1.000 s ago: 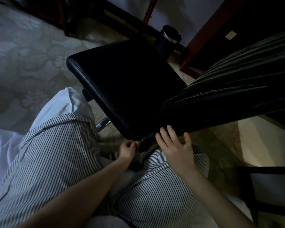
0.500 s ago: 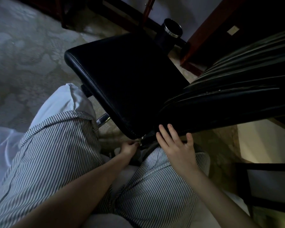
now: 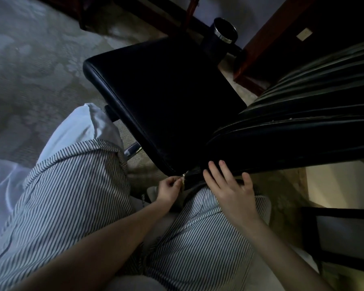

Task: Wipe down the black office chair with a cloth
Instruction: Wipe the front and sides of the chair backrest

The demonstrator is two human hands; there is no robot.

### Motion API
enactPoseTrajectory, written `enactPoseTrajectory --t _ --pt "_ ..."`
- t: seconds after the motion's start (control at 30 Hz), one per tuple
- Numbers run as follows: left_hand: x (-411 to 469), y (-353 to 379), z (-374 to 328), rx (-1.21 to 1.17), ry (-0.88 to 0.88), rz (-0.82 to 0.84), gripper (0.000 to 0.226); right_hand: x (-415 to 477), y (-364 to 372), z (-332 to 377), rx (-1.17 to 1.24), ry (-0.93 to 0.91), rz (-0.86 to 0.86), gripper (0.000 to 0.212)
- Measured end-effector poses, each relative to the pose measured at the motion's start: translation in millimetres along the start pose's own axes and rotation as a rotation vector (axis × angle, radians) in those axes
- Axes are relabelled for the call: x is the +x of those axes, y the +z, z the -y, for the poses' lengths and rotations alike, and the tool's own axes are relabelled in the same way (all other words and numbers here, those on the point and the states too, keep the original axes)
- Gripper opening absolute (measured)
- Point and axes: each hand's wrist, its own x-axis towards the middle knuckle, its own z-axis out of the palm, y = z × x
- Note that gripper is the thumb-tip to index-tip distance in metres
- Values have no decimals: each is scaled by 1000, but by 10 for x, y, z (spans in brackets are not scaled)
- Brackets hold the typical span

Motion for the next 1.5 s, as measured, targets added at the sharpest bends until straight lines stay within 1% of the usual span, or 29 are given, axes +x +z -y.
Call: enactPoseTrajectory --t 0.07,0.1,0.13,0.23,0.27,0.37,0.43,0.5,0.63,0.7,0.8,0.87,1.0,1.1,1.23,1.33,1.4,1.5 --pt "61 10 6 20 -132 -48 21 -8 -1 10 -18 -1 19 51" --pt "88 10 10 56 -159 -68 24 -15 3 15 -27 -3 29 51" --pt "102 3 9 90 -165 -76 26 -21 9 19 -37 -5 37 52" --pt "136 -4 18 112 -172 -60 27 -46 36 25 -72 29 40 65" --pt "149 -11 24 116 -195 -49 27 -58 40 26 -75 40 42 66" --pt "186 -34 12 153 -239 -23 31 -77 48 43 -68 51 52 54" --pt "195 -41 -8 167 -267 -31 34 -70 55 47 -61 51 51 50" --pt "190 -45 -18 153 -282 -37 35 -53 51 45 -52 51 53 53" --pt "164 -27 -32 154 -260 -70 32 -23 36 61 -23 70 48 67" --pt "146 -19 -58 136 -248 -79 28 -20 34 84 -11 77 30 66" --pt "156 26 -79 17 -186 -19 15 8 7 89 15 71 2 51" --pt "141 32 -118 -6 -124 26 13 17 -3 81 33 77 -10 50" --pt "120 4 -248 7 13 121 18 26 -17 74 83 99 -30 50" --pt "59 -27 -419 53 109 215 27 31 -27 88 114 98 -34 50" --pt "-73 -73 -598 72 195 303 24 44 -32 84 132 101 -45 49" --pt "-191 -118 -710 88 307 346 25 33 -26 66 120 90 -49 49" --pt "-274 -135 -792 36 384 395 23 32 -28 63 111 90 -55 48" --pt "-393 -113 -915 -64 472 462 22 28 -39 53 122 138 -108 42"
